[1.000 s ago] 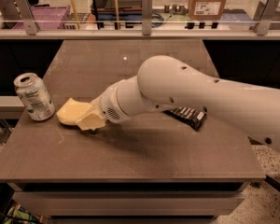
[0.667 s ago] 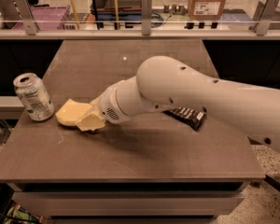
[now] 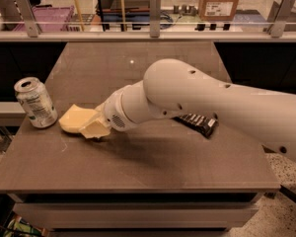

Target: Move sponge near 7up can

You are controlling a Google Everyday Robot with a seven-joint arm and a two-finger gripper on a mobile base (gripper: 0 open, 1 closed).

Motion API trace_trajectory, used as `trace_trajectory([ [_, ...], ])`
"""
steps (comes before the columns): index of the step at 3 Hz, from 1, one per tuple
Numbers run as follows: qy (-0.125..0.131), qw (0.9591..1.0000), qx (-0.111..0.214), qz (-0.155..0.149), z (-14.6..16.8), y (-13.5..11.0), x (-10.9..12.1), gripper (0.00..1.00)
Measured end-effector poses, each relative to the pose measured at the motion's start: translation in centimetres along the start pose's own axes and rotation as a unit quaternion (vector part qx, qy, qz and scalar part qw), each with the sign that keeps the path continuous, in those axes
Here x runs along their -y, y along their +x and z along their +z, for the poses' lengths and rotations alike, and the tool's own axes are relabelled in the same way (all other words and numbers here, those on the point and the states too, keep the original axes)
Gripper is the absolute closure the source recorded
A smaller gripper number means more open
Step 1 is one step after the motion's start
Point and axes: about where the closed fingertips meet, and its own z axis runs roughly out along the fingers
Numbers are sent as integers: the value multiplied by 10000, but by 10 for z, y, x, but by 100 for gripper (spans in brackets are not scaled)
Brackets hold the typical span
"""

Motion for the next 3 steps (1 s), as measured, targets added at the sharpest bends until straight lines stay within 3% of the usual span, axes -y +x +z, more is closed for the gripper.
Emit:
trace_trajectory([
  [1,6,10000,3,-22,-1,-2,-1,13],
  [2,12,10000,6,-42,-2,-3,-2,0],
  [3,13,10000,6,-43,-2,-3,-3,0],
])
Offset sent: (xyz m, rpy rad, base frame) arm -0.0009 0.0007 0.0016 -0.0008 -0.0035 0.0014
